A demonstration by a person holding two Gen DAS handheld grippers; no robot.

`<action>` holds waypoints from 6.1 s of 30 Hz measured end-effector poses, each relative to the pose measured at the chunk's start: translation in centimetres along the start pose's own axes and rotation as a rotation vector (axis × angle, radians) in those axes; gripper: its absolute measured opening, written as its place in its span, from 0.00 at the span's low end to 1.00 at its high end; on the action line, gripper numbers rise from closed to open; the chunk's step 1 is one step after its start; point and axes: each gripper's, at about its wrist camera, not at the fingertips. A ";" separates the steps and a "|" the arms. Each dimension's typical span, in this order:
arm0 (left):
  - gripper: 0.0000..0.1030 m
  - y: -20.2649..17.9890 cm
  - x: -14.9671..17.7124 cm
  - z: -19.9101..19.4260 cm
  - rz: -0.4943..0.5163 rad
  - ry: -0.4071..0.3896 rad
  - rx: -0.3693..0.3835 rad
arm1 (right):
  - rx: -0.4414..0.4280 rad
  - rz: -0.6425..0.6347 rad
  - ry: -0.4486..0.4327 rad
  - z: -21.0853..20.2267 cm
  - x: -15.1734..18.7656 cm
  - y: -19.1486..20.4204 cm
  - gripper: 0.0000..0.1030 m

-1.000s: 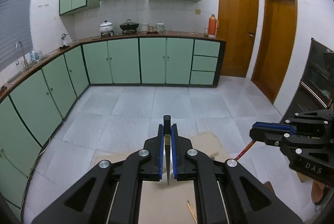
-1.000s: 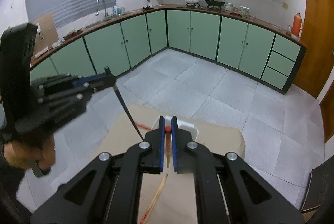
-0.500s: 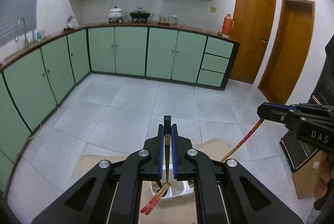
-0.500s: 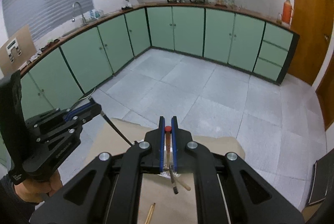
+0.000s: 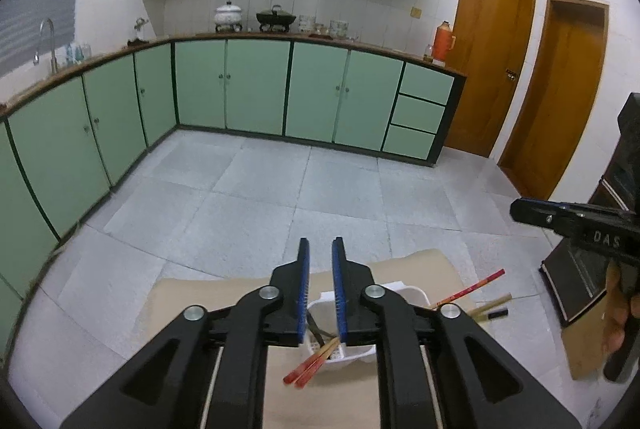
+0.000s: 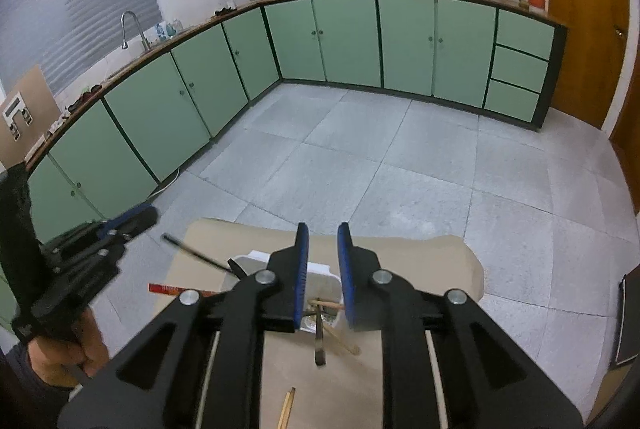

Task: Organize utensils
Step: 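Drop the black chopstick into the holder with the left tool while the right drops the red chopstick, then move both open tools back over the last chopsticks on the table, then grasp a red-patterned chopstick with the left tool while the right tool grasps a plain wooden chopstick, then carry both held chopsticks up over the white holder with both tools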

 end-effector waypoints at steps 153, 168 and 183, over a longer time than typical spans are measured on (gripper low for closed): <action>0.06 -6.2 32.7 -17.4 -0.027 -0.004 -0.111 | 0.045 -0.164 -0.256 -11.1 37.9 6.2 0.06; 0.06 -5.2 27.9 -17.7 0.050 0.005 -0.087 | 0.011 -0.247 -0.151 -10.7 30.2 6.6 0.06; 0.06 -2.8 21.2 -14.4 0.066 0.117 0.027 | -0.023 -0.285 0.029 -7.8 21.4 6.8 0.06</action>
Point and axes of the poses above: each gripper's, at about its wrist camera, not at the fingertips, and z roughly the way its jaws point, y to its left, x to its underside, and after that the axes turned 6 degrees about y, right-handed
